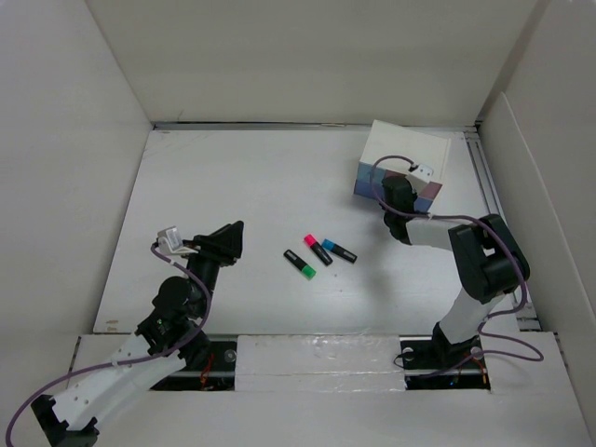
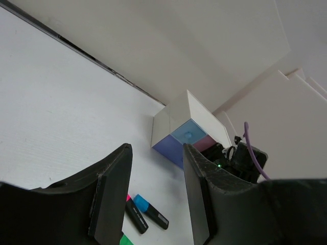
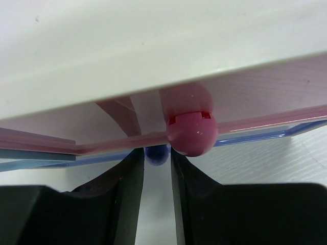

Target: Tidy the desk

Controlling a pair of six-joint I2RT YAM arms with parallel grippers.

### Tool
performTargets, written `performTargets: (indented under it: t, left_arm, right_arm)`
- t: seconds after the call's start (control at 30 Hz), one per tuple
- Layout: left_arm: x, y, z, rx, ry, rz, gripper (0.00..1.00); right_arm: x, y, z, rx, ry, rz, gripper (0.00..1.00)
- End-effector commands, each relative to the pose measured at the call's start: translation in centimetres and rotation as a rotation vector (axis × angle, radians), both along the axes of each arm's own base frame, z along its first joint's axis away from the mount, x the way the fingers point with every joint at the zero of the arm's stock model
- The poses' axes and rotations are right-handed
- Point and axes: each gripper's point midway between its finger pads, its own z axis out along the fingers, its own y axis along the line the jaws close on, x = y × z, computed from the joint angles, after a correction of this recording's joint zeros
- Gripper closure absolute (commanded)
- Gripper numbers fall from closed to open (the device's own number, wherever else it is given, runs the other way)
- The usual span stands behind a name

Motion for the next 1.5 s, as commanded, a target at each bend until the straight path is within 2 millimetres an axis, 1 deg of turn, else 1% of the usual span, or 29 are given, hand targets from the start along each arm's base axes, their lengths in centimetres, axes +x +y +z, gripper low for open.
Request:
performTargets:
  t: [0.0, 0.2, 0.27, 0.3, 0.33, 0.37, 0.47, 0.5, 0.6, 0.63, 0.77, 0.83, 0.87, 0.9, 0.93, 0.97, 1.03, 1.07, 1.13, 1.17, 1.2, 1.23, 1.27, 1.33, 1.37, 1.4, 1.43, 1.47]
  left_arm:
    - [-0.3, 0.2, 2.0, -0.04, -0.053, -0.001, 0.6]
    - [-0.4, 0.2, 2.0, -0.041, -0.054, -0.005, 0.6]
    - [-0.4, 0.2, 2.1, -0.043, -0.057, -0.007, 0.6]
    - [-0.5, 0.3, 2.3, -0.048, -0.062, -0.01, 0.6]
    - [-0.5, 0.2, 2.2, -0.046, -0.061, -0.011, 0.6]
    - [-0.5, 0.3, 2.3, -0.049, -0.061, -0.01, 0.6]
    - [-0.7, 0.3, 2.4, -0.053, -0.066, -0.014, 0.6]
    - [-0.7, 0.4, 2.5, -0.056, -0.07, -0.016, 0.6]
    - [-1.0, 0.4, 2.7, -0.064, -0.078, -0.024, 0.6]
    - [-0.9, 0.4, 2.6, -0.061, -0.077, -0.023, 0.6]
    - [-1.0, 0.5, 2.8, -0.07, -0.083, -0.022, 0.6]
    - [-0.9, 0.3, 2.6, -0.063, -0.079, -0.028, 0.6]
    - [-0.9, 0.3, 2.6, -0.063, -0.079, -0.028, 0.6]
    - [-0.9, 0.3, 2.7, -0.064, -0.08, -0.028, 0.6]
    - [-0.9, 0.3, 2.7, -0.064, -0.08, -0.028, 0.6]
    - [-0.9, 0.3, 2.6, -0.062, -0.078, -0.027, 0.6]
    - [-0.9, 0.3, 2.5, -0.06, -0.075, -0.024, 0.6]
    - [-0.9, 0.4, 2.6, -0.062, -0.076, -0.022, 0.6]
    - [-0.9, 0.4, 2.5, -0.061, -0.075, -0.019, 0.6]
    - [-0.9, 0.4, 2.6, -0.063, -0.078, -0.02, 0.6]
    - [-0.8, 0.3, 2.5, -0.062, -0.077, -0.02, 0.6]
    - [-0.7, 0.1, 2.3, -0.057, -0.072, -0.025, 0.6]
    - [-0.7, 0.1, 2.2, -0.055, -0.07, -0.025, 0.6]
    - [-0.6, -0.2, 2.2, -0.05, -0.065, -0.033, 0.6]
    - [-0.6, -0.3, 2.2, -0.05, -0.063, -0.035, 0.6]
    - [-0.6, -0.3, 2.3, -0.051, -0.065, -0.035, 0.6]
    - [-0.7, -0.3, 2.3, -0.052, -0.066, -0.041, 0.6]
    - [-0.7, -0.3, 2.3, -0.054, -0.066, -0.042, 0.6]
  right_arm:
    - [0.7, 0.6, 1.7, 0.011, -0.032, -0.021, 0.66]
    - [0.7, 0.4, 1.5, -0.009, 0.009, -0.032, 0.66]
    - [0.8, 0.7, 1.2, -0.027, 0.025, -0.029, 0.61]
    - [1.2, 0.8, 1.5, -0.032, 0.024, -0.03, 0.58]
    - [1.2, 1.2, 1.5, -0.041, 0.032, -0.025, 0.52]
    - [1.0, 1.3, 1.0, -0.057, 0.057, -0.027, 0.52]
    - [1.3, 1.2, 1.2, -0.072, 0.055, -0.039, 0.57]
    - [1.2, 1.6, 1.1, -0.075, 0.058, -0.029, 0.57]
    - [1.0, 1.4, 1.2, -0.077, 0.06, -0.036, 0.57]
    - [0.8, 1.6, 0.9, -0.081, 0.063, -0.032, 0.57]
    - [0.4, 1.3, 1.2, -0.072, 0.057, -0.051, 0.5]
    - [0.4, 1.3, 1.4, -0.073, 0.058, -0.057, 0.43]
    - [0.4, 1.4, 1.4, -0.067, 0.058, -0.054, 0.43]
    - [0.4, 0.9, 1.0, -0.07, 0.079, -0.064, 0.45]
    - [0.7, 1.1, 1.3, -0.059, 0.074, -0.064, 0.46]
    - [0.9, 0.9, 1.2, -0.045, 0.079, -0.071, 0.48]
    - [1.2, 0.3, 1.0, -0.027, 0.089, -0.072, 0.47]
    - [1.2, 0.8, 1.0, -0.021, 0.095, -0.041, 0.5]
    - [1.6, -0.2, 2.1, -0.018, 0.067, -0.044, 0.55]
    - [1.7, -0.2, 2.3, -0.033, 0.074, -0.007, 0.55]
    - [2.1, -0.2, 2.9, -0.02, 0.057, 0.017, 0.54]
    - [2.4, -1.0, 3.0, -0.015, 0.06, 0.019, 0.57]
    - [2.6, -0.8, 3.0, -0.009, 0.066, 0.056, 0.74]
    - [2.5, -0.6, 3.1, -0.009, 0.061, 0.075, 0.86]
    - [2.3, -0.8, 2.9, -0.017, 0.063, 0.07, 0.9]
    - [1.8, -1.0, 2.2, -0.016, 0.068, 0.066, 0.9]
    - [1.6, -0.7, 2.0, -0.003, 0.065, 0.076, 0.85]
    - [1.5, -1.2, 1.9, 0.001, 0.063, 0.065, 0.8]
